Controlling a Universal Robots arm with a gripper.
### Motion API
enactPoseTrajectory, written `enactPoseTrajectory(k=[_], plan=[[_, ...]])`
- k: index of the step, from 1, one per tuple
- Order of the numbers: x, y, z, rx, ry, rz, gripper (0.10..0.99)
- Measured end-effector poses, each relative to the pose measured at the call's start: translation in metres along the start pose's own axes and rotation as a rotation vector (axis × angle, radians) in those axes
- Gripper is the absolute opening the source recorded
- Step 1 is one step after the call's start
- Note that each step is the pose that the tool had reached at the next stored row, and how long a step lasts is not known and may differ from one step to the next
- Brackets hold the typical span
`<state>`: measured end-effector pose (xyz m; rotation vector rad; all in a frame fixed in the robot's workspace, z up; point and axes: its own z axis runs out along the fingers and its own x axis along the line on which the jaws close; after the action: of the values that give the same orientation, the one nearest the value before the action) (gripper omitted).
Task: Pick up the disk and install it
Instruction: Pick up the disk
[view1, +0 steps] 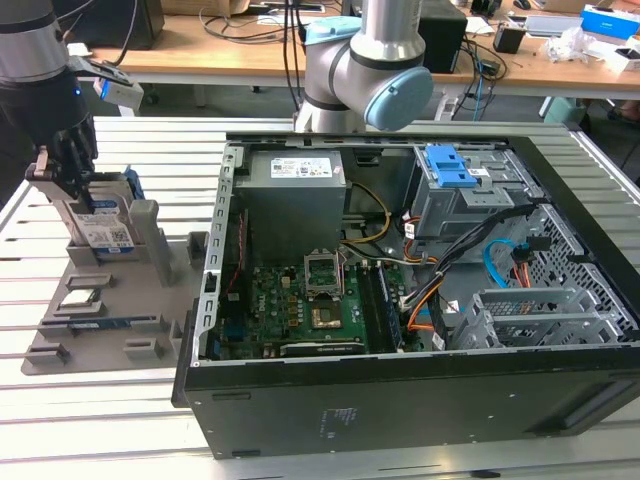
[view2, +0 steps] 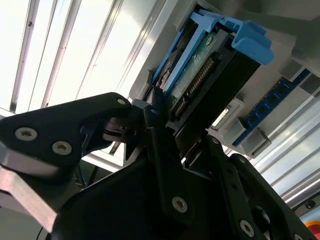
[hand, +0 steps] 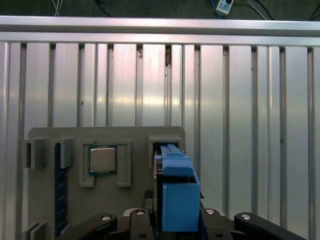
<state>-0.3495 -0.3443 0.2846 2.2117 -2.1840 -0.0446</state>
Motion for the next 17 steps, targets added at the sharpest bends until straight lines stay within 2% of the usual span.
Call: enactPoseTrajectory(k=[4, 17], plan=[[0.0, 0.0001, -0.0026, 0.0, -0.0001, 0.0, 0.365], [-0.0005, 0.0009, -0.0218, 0.0, 0.0, 0.0, 0.365]])
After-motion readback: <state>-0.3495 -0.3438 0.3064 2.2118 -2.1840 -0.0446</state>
